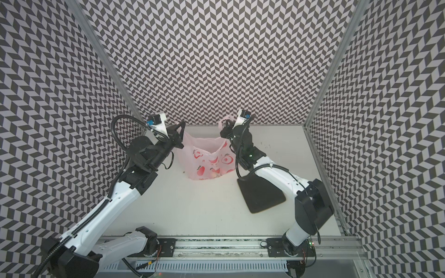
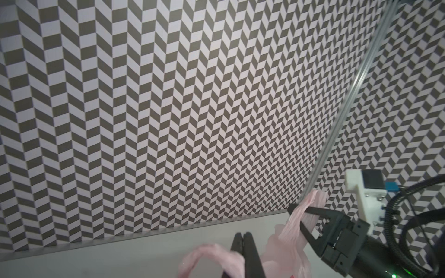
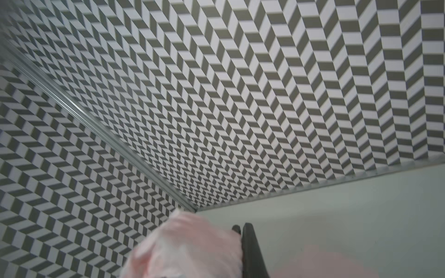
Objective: Take the fake fruits out of the plastic bag
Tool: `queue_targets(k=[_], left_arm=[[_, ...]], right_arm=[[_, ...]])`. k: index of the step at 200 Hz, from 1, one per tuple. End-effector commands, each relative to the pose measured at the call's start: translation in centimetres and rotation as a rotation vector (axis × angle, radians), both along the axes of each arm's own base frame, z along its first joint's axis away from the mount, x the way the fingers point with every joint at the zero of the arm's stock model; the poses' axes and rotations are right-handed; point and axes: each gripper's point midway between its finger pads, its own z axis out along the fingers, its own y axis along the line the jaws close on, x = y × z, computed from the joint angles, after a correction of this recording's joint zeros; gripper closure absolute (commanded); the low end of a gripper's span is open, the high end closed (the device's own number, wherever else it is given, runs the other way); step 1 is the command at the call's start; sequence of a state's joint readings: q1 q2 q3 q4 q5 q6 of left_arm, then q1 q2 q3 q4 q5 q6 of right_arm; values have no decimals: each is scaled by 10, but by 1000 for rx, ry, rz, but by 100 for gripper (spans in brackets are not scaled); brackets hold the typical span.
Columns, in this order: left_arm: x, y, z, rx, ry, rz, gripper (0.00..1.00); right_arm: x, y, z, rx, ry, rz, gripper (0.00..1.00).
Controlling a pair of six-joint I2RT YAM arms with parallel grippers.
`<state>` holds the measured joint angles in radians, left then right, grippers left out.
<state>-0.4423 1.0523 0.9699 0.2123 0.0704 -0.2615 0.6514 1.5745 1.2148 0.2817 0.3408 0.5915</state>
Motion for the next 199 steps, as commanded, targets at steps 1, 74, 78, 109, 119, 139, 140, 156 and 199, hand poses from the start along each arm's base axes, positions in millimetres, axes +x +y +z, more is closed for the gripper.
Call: queue_targets(k=[1,74,78,109,119,139,140,156,199], left_arm=[[-40,-17,3,-1,-74,-191,100],[-108,-38,-87,-3,154,-398,100],[-109,-40,-91,-1,163,-406,100],[-111,-46,-108,14,215,-436,100],[-110,-46,-111,16,224,-434,100],[-107,-44,-112,12,232,-413,100],[-106,-44,-112,11,232,-411,100],[-102,-41,-112,1,237,-380,100],[-98,-35,-110,-9,226,-338,100]], right_arm=[[-25,-17,0,23,7,18,95],[-116,-56,-61,-373,151,236,32],[-120,-57,-62,-390,159,247,30],[-147,-66,-67,-501,202,333,13],[-156,-70,-67,-546,208,362,9],[-174,-75,-62,-656,187,436,7],[-174,-76,-62,-661,186,439,6],[-186,-83,-53,-742,148,474,7],[-226,-77,1,-885,-231,627,9]])
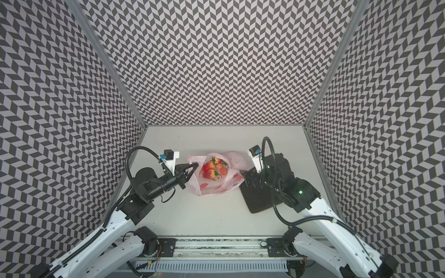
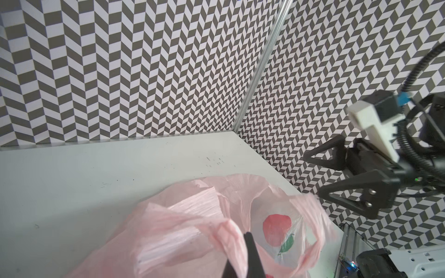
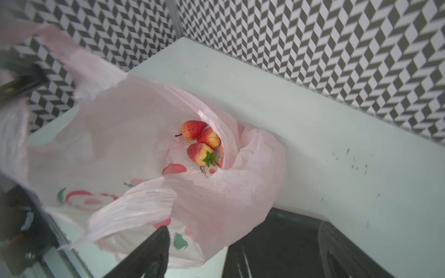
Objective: Take the fake fruits out of the plastic bag
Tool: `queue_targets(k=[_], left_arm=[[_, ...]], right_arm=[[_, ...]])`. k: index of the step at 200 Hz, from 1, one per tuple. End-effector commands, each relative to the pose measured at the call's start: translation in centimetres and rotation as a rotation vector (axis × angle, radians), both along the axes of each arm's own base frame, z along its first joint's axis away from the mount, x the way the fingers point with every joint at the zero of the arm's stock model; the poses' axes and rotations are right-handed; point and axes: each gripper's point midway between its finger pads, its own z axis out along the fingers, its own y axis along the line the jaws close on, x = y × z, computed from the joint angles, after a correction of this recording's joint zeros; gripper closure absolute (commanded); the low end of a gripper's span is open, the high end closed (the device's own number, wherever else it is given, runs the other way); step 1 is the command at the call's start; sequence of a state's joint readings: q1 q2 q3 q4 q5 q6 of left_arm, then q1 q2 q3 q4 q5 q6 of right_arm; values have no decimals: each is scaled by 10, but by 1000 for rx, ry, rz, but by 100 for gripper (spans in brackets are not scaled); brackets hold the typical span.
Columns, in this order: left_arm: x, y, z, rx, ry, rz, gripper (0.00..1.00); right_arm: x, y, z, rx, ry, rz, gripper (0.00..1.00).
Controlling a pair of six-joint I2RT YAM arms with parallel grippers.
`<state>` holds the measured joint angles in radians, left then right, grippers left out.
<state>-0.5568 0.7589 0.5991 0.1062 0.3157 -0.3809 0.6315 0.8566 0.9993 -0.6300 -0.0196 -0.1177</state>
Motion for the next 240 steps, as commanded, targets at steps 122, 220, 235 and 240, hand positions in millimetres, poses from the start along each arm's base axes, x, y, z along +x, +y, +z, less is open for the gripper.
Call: queue_targets(k=[122,220,235,240], left_arm=[[3,-1,0,-13,-11,15,100],[3,-4,-3,-1,0,5,100],[2,-3,-3,-2,-1,7,100],[2,-3,-2,-3,-3,9,100]], right_arm=[[-62,93,-5,-545,-419,803,15],[-41,102,-85,-813,-357,769,42],[-43,108,-93,-790,-366,786,42],[-44,110,-96,-778,-369,792,42]])
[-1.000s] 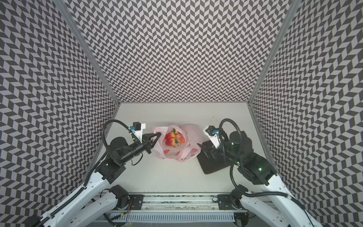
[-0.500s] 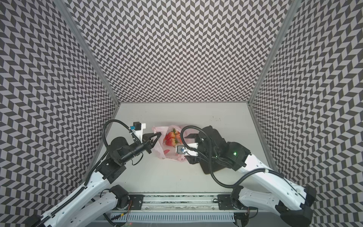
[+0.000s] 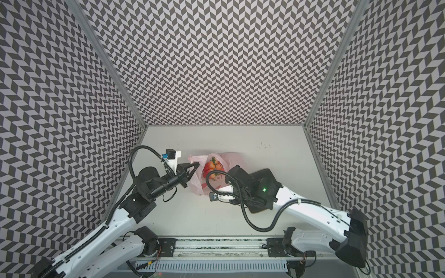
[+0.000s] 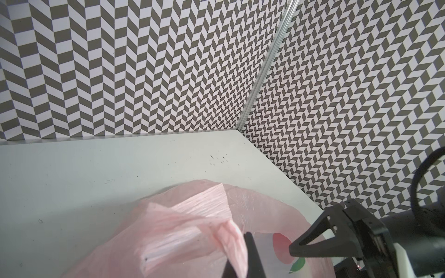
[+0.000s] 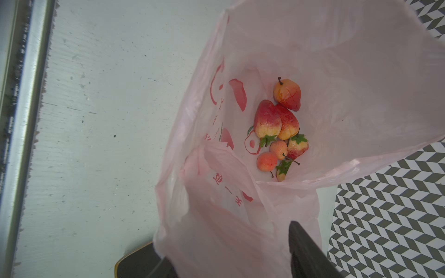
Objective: Take the fake fruits out of the plastic bag
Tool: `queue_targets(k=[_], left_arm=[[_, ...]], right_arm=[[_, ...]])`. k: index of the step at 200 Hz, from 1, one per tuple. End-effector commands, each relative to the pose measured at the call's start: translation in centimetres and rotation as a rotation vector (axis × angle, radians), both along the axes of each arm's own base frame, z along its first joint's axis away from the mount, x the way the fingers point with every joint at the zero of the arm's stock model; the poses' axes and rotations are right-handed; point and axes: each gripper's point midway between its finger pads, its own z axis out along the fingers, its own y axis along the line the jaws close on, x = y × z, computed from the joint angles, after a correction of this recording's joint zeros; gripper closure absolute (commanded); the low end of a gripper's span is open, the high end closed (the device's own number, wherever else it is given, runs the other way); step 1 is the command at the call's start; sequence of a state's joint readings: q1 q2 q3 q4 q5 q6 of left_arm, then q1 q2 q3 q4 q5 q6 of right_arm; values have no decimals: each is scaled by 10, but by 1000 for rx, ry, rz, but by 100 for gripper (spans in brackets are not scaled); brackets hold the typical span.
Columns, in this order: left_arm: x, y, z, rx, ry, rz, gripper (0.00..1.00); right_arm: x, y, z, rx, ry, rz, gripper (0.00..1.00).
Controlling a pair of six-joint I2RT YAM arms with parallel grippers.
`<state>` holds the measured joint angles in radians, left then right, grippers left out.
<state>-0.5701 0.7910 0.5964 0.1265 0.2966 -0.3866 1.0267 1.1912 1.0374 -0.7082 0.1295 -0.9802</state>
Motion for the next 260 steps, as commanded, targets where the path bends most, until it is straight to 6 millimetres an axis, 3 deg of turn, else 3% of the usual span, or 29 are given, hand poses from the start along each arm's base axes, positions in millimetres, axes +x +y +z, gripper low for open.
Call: queue_targets(k=[1,19,42,61,89,102,121,162,209,234,260], left_arm=[[-3,1,4,-7,-18,2,100],[-3,3,5,-9,-19,10,100],[1,10,7,-30,-6,61,100],[9,23,16,-71,-16,152,100],[22,41,42,-133,-66,278,100],[30,49,57,-156,-93,341,100],[43,55,80,-187,-149,408,100],[76,49,125,-176,-273,470,100],[126,53,181,-135,-430,487,100],[150,61,202,-112,-494,500,100],[161,73,213,-107,-548,523,100]], right_arm=[[3,17,1,71,-36,22,42],[5,29,0,139,-34,21,54],[11,49,10,282,14,-43,80],[19,66,33,441,27,-97,100],[59,74,100,818,-26,-325,100],[83,67,136,1016,-44,-469,100],[120,51,169,1237,-8,-666,100],[193,23,204,1593,315,-909,100],[264,-7,247,1880,428,-973,100],[286,-9,276,1989,480,-908,100],[298,-7,277,2045,511,-885,100]])
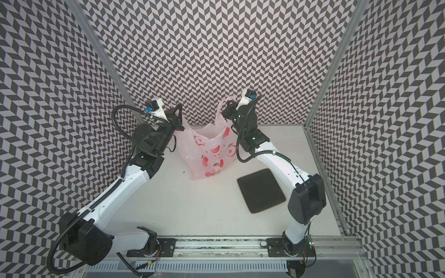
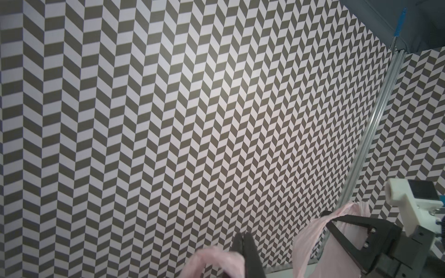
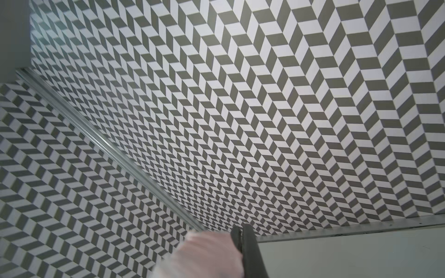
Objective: Take the fake fruits out of the plastic bag
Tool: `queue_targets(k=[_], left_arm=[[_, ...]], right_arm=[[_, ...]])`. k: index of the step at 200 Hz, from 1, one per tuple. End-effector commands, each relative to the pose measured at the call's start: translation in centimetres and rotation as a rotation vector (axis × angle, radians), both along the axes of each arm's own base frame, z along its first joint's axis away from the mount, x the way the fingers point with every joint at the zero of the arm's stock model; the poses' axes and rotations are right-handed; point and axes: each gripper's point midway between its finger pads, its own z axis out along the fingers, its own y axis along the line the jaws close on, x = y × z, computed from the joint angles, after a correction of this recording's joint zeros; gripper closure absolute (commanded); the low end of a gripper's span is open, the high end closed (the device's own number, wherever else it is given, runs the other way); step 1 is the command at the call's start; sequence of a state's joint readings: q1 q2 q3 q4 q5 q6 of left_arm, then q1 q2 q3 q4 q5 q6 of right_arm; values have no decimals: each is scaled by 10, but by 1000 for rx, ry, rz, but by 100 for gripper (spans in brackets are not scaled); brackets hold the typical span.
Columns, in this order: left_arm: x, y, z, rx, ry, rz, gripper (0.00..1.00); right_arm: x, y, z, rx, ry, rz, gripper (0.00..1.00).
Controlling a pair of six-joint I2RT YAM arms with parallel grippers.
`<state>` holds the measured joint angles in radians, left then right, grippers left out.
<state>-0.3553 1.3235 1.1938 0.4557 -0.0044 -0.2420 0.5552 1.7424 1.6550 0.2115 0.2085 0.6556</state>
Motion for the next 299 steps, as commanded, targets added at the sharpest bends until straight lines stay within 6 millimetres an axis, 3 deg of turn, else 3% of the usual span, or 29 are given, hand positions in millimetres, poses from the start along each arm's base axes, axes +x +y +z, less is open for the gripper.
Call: queue_targets(k=[1,30,52,80,109,123,144,161,188,222,268,299], left_arm=[[-5,8,34,19,-131,0,100],[-11,-1,19,81,-150,-66,100],[-30,-15,-21,83,-80,-190,100],[-76,-26,-67,-13,44,-320,100],[-123,-55,-113,-17,177,-403,100],[-136,-61,-135,-44,258,-432,100],[-151,-60,-152,-95,306,-450,100],[-155,-57,-158,-119,322,-455,100],[-151,-59,-163,-91,341,-448,100],[-142,-70,-166,-74,379,-465,100],[-137,-74,-169,-78,405,-469,100],[-139,-72,-175,-93,424,-466,100]], right_arm=[[-1,5,29,160,-63,53,100],[-5,2,-15,141,3,54,100],[-23,-3,-62,95,64,87,100],[-58,-9,-107,12,133,165,100],[-94,-24,-149,-89,207,195,100],[-106,-31,-167,-132,260,195,100],[-117,-38,-193,-186,352,195,99],[-124,-42,-205,-205,395,195,89],[-132,-46,-202,-208,398,201,52],[-145,-57,-174,-208,320,194,21],[-179,-89,-130,-276,163,162,7],[-212,-91,-58,-407,-68,216,10]])
